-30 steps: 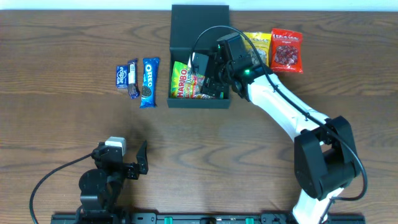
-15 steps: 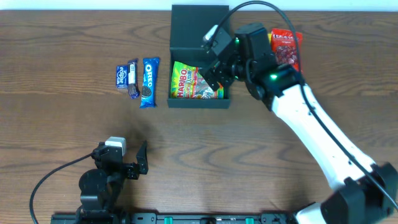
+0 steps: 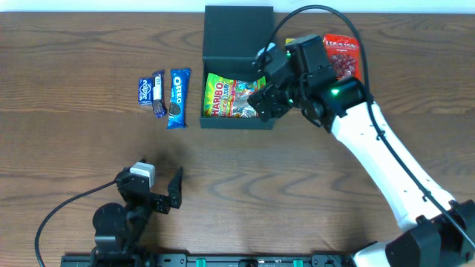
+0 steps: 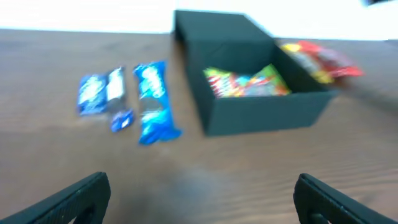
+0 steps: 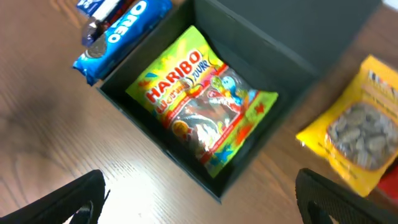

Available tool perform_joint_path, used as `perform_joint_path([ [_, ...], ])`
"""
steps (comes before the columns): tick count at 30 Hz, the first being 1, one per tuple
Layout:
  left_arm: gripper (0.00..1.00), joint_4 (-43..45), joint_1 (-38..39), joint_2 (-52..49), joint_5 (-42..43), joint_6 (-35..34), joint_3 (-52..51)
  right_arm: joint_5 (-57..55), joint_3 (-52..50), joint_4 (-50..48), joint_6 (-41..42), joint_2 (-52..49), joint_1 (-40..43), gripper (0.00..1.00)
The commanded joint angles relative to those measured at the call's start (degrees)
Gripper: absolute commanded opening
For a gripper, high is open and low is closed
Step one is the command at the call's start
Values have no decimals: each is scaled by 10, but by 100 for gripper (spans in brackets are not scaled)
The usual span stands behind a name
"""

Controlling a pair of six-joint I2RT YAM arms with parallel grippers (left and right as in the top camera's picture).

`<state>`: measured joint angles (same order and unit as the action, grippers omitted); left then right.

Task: Pack container
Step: 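Lower the Haribo bag into the box and release it, then reach left gripper to the blue Oreo pack and grasp it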

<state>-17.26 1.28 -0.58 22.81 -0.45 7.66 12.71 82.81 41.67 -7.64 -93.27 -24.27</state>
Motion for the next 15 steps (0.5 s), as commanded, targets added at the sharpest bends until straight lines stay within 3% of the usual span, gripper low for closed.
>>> perform_joint_path([
  [1,95,24,0,2,51,-43,-3,33,5,6,31,14,25,99],
  [7,95,42,0,-48,41,-45,33,41,5,-2,40,26,75,99],
  [11,95,42,0,-143,3,-39,89,41,5,-12,40,26,109,99],
  [15,95,42,0,-269,-10,13,161,40,5,-30,39,26,132,99],
])
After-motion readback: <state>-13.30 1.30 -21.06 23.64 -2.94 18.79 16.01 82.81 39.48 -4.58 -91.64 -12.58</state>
